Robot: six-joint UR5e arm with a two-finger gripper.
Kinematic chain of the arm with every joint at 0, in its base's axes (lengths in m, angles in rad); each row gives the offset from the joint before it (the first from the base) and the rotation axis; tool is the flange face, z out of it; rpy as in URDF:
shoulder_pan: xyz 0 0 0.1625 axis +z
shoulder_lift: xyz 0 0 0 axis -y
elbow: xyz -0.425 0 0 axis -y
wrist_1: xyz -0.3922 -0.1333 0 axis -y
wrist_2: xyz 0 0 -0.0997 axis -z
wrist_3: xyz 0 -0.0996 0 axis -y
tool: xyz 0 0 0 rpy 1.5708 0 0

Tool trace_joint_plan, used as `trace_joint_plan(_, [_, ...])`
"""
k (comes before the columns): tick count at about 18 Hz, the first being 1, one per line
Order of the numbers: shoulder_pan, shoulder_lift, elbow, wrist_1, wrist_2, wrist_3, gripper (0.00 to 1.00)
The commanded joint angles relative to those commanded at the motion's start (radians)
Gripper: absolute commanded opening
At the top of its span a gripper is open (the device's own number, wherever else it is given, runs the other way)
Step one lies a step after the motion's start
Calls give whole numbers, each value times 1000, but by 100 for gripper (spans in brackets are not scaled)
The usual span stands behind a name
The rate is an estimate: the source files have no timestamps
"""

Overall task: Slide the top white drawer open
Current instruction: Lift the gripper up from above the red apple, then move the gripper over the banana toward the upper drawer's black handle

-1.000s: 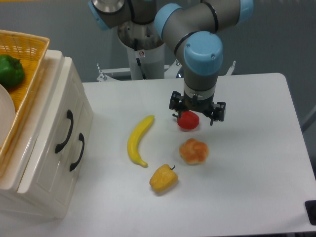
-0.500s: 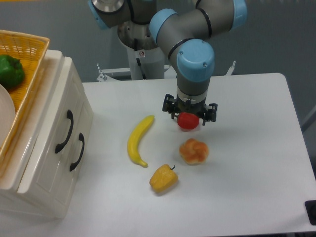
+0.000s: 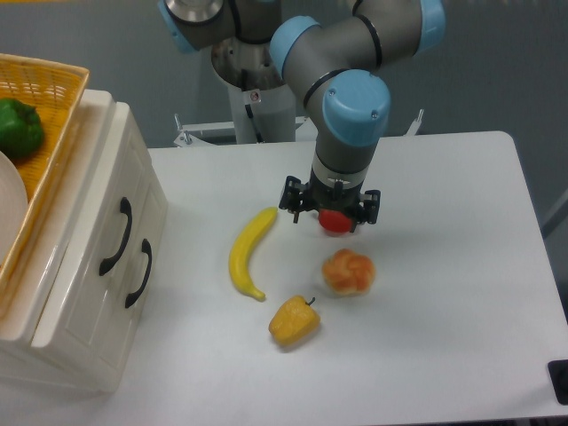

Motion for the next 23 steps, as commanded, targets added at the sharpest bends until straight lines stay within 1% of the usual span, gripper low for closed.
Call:
trace_joint_plan(2, [-12, 2, 3, 2, -23, -52, 100])
trace_joint_plan(6, [-14, 3, 15, 0, -109, -126, 100])
trace_joint_plan(11, [-41, 9, 17, -3, -115, -183, 100])
trace_joint_plan(19, [-135, 12, 20, -12, -118, -308, 100])
trace_joint_plan(23, [-199, 9, 26, -11, -129, -378, 100])
